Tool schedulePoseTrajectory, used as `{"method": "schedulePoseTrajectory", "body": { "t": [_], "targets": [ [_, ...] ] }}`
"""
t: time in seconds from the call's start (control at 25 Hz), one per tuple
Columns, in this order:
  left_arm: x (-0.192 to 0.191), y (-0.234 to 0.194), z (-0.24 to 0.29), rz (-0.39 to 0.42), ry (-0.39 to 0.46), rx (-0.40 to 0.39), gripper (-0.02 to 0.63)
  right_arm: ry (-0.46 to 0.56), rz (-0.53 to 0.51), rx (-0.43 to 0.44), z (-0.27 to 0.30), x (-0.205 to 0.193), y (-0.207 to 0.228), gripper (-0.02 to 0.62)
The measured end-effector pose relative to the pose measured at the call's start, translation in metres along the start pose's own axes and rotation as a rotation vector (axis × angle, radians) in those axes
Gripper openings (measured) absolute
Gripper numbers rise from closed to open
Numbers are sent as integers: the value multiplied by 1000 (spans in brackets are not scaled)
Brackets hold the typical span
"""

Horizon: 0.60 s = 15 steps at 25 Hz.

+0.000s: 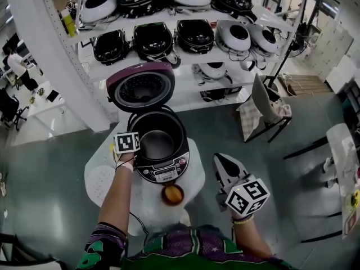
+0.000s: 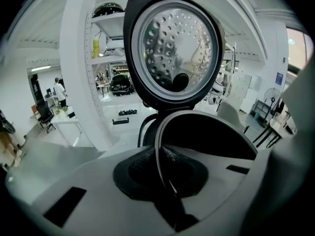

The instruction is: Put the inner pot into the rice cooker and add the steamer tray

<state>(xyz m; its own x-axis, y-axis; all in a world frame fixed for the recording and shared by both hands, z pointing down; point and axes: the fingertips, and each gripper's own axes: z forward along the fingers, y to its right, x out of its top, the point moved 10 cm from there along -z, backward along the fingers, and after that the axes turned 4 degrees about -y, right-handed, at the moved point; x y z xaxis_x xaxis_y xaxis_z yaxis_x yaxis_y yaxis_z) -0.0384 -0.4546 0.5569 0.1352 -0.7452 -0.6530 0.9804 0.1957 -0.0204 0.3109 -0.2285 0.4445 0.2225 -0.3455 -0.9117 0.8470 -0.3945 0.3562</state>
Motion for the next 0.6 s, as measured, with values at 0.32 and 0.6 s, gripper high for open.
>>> {"method": "schedulePoseTrajectory", "body": {
  "t": [0.32,0.6],
  "targets": [
    [-10,-13,-15,-74,40,-49,84,11,-15,9,-10,0,-9,6],
    [-20,-18,-51,-108,159,-47,83,17,-29,32,-16,0,-23,6]
  ]
}}
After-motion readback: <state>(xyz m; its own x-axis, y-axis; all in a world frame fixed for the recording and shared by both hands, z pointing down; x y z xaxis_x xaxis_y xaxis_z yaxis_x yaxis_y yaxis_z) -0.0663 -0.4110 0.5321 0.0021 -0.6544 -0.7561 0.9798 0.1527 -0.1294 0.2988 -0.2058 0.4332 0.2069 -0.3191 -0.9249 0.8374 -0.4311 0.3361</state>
